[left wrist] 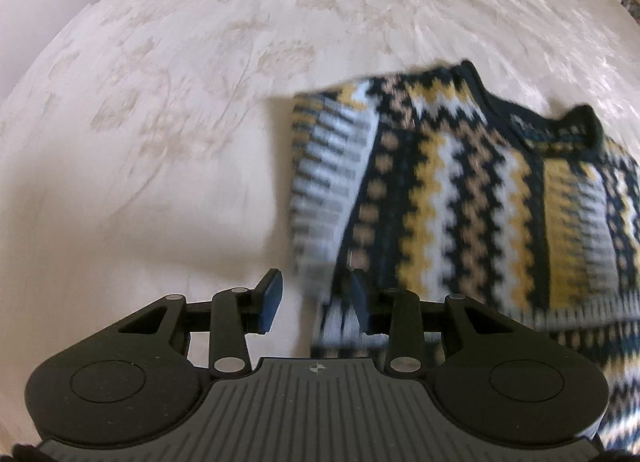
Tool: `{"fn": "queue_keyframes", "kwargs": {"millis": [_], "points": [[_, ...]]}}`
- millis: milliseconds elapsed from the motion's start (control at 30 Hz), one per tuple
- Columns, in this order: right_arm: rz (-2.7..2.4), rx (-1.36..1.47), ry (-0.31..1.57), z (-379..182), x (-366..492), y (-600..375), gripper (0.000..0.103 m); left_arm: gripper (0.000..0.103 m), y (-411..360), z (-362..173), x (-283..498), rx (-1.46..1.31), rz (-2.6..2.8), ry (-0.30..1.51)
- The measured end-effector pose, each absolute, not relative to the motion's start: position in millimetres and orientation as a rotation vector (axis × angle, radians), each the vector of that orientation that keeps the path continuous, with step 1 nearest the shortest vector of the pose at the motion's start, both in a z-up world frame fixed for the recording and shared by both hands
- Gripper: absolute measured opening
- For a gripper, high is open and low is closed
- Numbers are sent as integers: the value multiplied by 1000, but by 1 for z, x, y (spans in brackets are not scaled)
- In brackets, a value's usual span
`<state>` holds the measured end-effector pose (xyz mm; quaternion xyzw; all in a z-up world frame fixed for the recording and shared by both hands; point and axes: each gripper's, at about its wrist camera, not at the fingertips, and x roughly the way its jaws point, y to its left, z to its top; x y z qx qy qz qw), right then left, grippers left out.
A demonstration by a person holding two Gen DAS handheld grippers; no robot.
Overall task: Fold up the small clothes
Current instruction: 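Open both tools and move them to the ribbed hem of the sweater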
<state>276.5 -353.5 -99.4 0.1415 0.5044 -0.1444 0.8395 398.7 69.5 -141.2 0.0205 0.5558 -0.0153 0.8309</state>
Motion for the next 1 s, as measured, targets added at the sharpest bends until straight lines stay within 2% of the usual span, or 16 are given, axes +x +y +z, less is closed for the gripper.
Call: {"fn": "queue_keyframes", "kwargs": {"millis": [233,533,600,633,667,1000], "points": [[-312,289,1050,-93,259,-349,77,37,83,-162,350,42,-52,1267],[-355,305,1051,-107,310,-361,78,43,84,-178,339,37,-67,1260],[-398,306,1101,-116,321,-366,80,43,84,-180,340,33,-70,1266],[-422,317,1116,-119,323,-369,87,43,85,-181,341,29,-71,1268],[-444,332,1119,-120,324,-372,90,44,85,-182,343,25,-72,1268],[-451,378,1003,-98,254,-348,90,46,94,-183,331,18,-108,1215]]}}
